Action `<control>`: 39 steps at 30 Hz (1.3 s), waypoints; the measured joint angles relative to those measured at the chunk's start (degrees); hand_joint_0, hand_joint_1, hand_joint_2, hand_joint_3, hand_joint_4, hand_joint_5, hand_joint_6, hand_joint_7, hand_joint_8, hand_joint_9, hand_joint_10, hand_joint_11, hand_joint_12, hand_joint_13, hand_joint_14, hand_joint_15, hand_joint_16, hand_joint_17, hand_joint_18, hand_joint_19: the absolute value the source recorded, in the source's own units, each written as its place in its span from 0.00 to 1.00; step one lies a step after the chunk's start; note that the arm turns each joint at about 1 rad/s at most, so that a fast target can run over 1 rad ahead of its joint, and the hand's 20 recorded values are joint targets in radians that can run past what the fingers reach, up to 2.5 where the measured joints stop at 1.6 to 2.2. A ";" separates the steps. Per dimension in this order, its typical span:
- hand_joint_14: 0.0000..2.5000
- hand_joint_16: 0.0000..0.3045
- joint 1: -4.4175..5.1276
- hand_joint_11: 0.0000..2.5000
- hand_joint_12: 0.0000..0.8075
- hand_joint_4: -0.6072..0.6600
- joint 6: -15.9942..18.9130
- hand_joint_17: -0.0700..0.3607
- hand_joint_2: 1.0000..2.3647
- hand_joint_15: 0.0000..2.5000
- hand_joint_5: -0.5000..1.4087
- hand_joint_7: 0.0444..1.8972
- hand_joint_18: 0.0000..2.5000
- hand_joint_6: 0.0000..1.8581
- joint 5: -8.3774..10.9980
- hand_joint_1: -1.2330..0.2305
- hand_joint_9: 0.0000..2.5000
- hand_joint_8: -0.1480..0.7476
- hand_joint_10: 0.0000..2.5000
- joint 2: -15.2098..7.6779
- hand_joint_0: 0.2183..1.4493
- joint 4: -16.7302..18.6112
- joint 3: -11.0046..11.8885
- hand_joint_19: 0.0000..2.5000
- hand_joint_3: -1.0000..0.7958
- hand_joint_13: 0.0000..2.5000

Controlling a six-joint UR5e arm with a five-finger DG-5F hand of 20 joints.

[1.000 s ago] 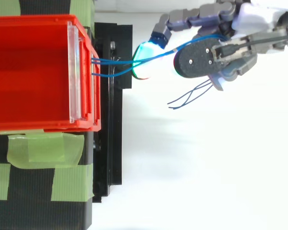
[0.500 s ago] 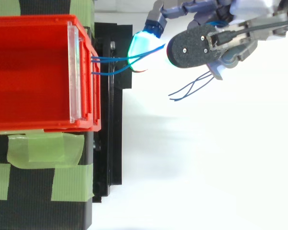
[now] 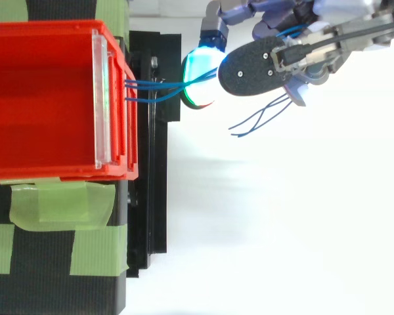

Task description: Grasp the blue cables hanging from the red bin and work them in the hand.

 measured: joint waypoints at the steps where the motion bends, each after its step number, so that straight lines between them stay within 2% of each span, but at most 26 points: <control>1: 0.63 0.18 -0.02 0.66 0.50 0.69 -0.02 0.45 0.01 0.55 0.40 0.64 0.51 0.16 -0.01 0.41 0.32 0.51 1.00 0.00 0.58 0.00 0.01 0.48 0.20 0.49; 10: 0.65 0.18 -0.05 0.66 0.50 0.70 -0.15 0.45 0.00 0.55 0.40 0.65 0.51 0.15 -0.04 0.42 0.32 0.53 1.00 0.00 0.52 -0.02 0.02 0.48 0.08 0.49; 15: 0.65 0.18 -0.18 0.65 0.50 0.70 -1.04 0.45 0.00 0.54 0.41 0.66 0.52 0.14 0.06 0.43 0.32 0.52 1.00 -0.05 0.51 -0.15 0.00 0.47 0.06 0.49; 24: 0.65 0.18 -0.58 0.68 0.49 0.69 -3.46 0.45 0.01 0.55 0.45 0.68 0.54 0.15 0.41 0.40 0.34 0.52 1.00 -0.04 0.56 -0.52 -0.01 0.47 0.22 0.51; 29: 0.65 0.18 -0.73 0.69 0.49 0.69 -3.65 0.45 0.01 0.55 0.46 0.69 0.54 0.14 0.47 0.40 0.35 0.51 1.00 -0.06 0.55 -0.64 -0.01 0.48 0.23 0.52; 34: 0.65 0.18 -0.81 0.71 0.50 0.69 -3.69 0.45 0.01 0.56 0.46 0.70 0.55 0.13 0.44 0.42 0.36 0.53 1.00 -0.03 0.53 -0.59 -0.01 0.48 0.13 0.52; 39: 0.65 0.18 -1.09 0.71 0.49 0.69 -3.79 0.46 0.01 0.55 0.47 0.70 0.55 0.13 0.46 0.43 0.36 0.53 1.00 -0.05 0.52 -0.44 0.00 0.47 0.09 0.52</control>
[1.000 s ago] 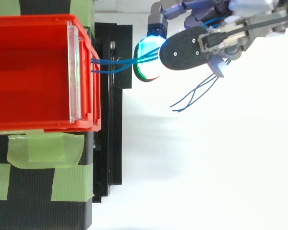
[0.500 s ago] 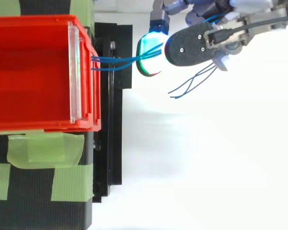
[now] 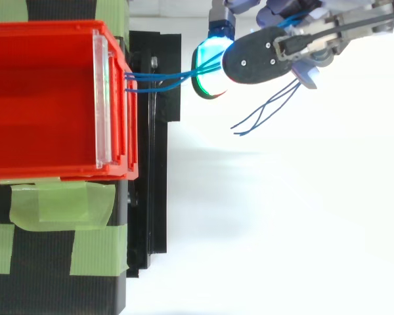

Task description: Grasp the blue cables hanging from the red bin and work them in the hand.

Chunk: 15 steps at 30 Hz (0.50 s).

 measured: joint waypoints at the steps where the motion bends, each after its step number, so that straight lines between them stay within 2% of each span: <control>1: 0.65 0.18 -0.03 0.71 0.49 0.69 -0.07 0.46 0.00 0.55 0.47 0.70 0.55 0.13 0.00 0.43 0.37 0.52 1.00 0.00 0.52 0.01 0.00 0.47 0.09 0.52; 5: 0.64 0.18 -0.18 0.72 0.48 0.68 -0.75 0.45 0.00 0.56 0.49 0.71 0.56 0.14 0.05 0.43 0.39 0.51 1.00 0.02 0.52 0.09 0.00 0.47 0.08 0.54; 15: 0.66 0.18 -0.33 0.73 0.48 0.65 -1.35 0.45 0.01 0.56 0.52 0.73 0.58 0.12 0.37 0.40 0.42 0.48 1.00 0.02 0.54 0.32 0.02 0.47 0.22 0.55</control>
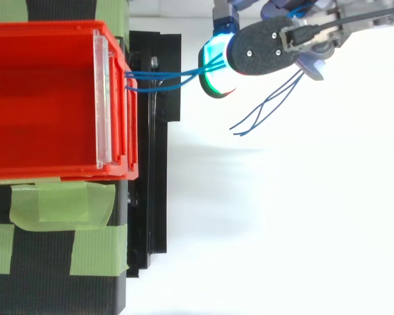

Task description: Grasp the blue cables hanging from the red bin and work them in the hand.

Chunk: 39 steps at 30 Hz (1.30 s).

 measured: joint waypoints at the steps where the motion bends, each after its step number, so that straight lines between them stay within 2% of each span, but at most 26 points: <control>1: 0.67 0.18 0.00 0.73 0.49 0.64 -0.04 0.45 0.01 0.56 0.52 0.73 0.59 0.11 0.03 0.40 0.42 0.49 1.00 -0.01 0.54 0.07 0.00 0.47 0.23 0.55; 9: 0.69 0.19 -0.05 0.75 0.50 0.66 -0.41 0.47 0.01 0.56 0.52 0.75 0.59 0.07 0.09 0.39 0.41 0.52 1.00 -0.03 0.53 0.41 0.00 0.47 0.33 0.55; 10: 0.69 0.20 -0.09 0.74 0.52 0.66 -0.44 0.48 0.01 0.55 0.52 0.75 0.59 0.07 0.10 0.39 0.41 0.52 1.00 -0.03 0.53 0.42 0.00 0.47 0.31 0.55; 11: 0.69 0.19 -0.13 0.75 0.49 0.65 -0.47 0.46 0.01 0.55 0.52 0.76 0.58 0.07 0.09 0.39 0.40 0.51 1.00 -0.02 0.52 0.42 0.00 0.48 0.22 0.54; 12: 0.69 0.19 -0.16 0.75 0.49 0.66 -0.48 0.46 0.01 0.55 0.52 0.76 0.58 0.07 0.09 0.40 0.40 0.51 1.00 -0.02 0.51 0.42 0.00 0.47 0.21 0.54; 13: 0.69 0.19 -0.19 0.74 0.49 0.66 -0.50 0.46 0.01 0.56 0.52 0.75 0.58 0.08 0.07 0.40 0.41 0.51 1.00 -0.02 0.51 0.42 0.00 0.47 0.15 0.54; 16: 0.70 0.18 -0.28 0.77 0.48 0.65 -0.70 0.45 0.01 0.55 0.53 0.75 0.59 0.10 -0.07 0.41 0.42 0.50 1.00 0.00 0.50 0.38 0.12 0.48 0.09 0.55; 20: 0.69 0.18 -0.46 0.76 0.47 0.63 -1.89 0.45 0.00 0.55 0.54 0.75 0.60 0.11 -0.30 0.41 0.43 0.48 1.00 0.02 0.52 -0.18 1.04 0.48 0.08 0.55; 24: 0.69 0.18 -0.71 0.75 0.47 0.63 -3.19 0.45 0.01 0.56 0.55 0.75 0.60 0.11 -0.54 0.41 0.44 0.47 1.00 0.01 0.54 -0.96 1.87 0.48 0.11 0.56; 35: 0.69 0.18 -0.86 0.77 0.48 0.62 -4.01 0.45 0.02 0.57 0.57 0.78 0.61 0.05 -0.57 0.39 0.45 0.46 1.00 -0.03 0.52 -1.06 2.11 0.48 0.32 0.57; 37: 0.71 0.20 -0.88 0.78 0.51 0.65 -4.10 0.48 0.02 0.55 0.57 0.77 0.62 0.00 -0.56 0.39 0.44 0.50 1.00 -0.04 0.51 -0.97 2.11 0.48 0.37 0.56; 39: 0.73 0.22 -0.90 0.80 0.53 0.67 -4.18 0.51 0.01 0.55 0.54 0.74 0.62 0.00 -0.57 0.39 0.42 0.53 1.00 -0.02 0.52 -0.83 2.11 0.47 0.40 0.56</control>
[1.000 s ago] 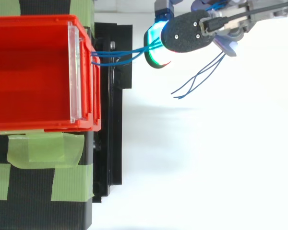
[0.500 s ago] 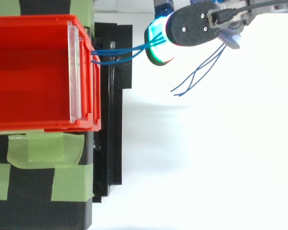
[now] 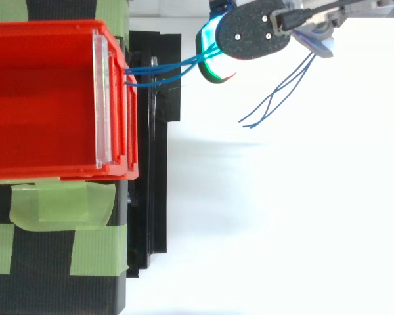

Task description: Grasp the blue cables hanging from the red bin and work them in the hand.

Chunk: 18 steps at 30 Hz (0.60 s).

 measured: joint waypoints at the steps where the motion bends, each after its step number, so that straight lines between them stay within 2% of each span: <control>1: 0.75 0.23 -0.01 0.82 0.55 0.69 -0.05 0.54 0.01 0.53 0.53 0.73 0.63 0.00 -0.01 0.40 0.41 0.56 1.00 0.00 0.51 0.07 0.00 0.46 0.39 0.56; 6: 0.82 0.24 -0.13 0.87 0.56 0.69 -1.30 0.54 0.01 0.53 0.50 0.75 0.62 0.00 -0.73 0.40 0.35 0.58 1.00 0.02 0.47 0.52 0.00 0.47 0.29 0.52; 10: 0.85 0.20 -0.24 0.90 0.53 0.67 -3.82 0.48 0.01 0.54 0.45 0.74 0.57 0.04 -2.14 0.37 0.29 0.57 1.00 0.04 0.47 0.45 0.01 0.49 0.21 0.47; 12: 0.86 0.20 -0.28 0.93 0.53 0.67 -5.26 0.47 0.01 0.54 0.43 0.73 0.57 0.07 -2.66 0.35 0.29 0.57 1.00 0.04 0.48 0.48 0.01 0.49 0.20 0.46; 16: 0.90 0.19 -0.36 0.94 0.53 0.64 -6.61 0.46 0.01 0.55 0.38 0.68 0.56 0.17 -3.03 0.32 0.26 0.57 1.00 0.05 0.54 0.60 0.01 0.50 0.26 0.44; 18: 0.90 0.18 -0.41 0.92 0.53 0.63 -6.83 0.46 0.01 0.54 0.38 0.68 0.56 0.17 -3.08 0.32 0.26 0.56 1.00 0.05 0.54 0.61 0.01 0.51 0.27 0.44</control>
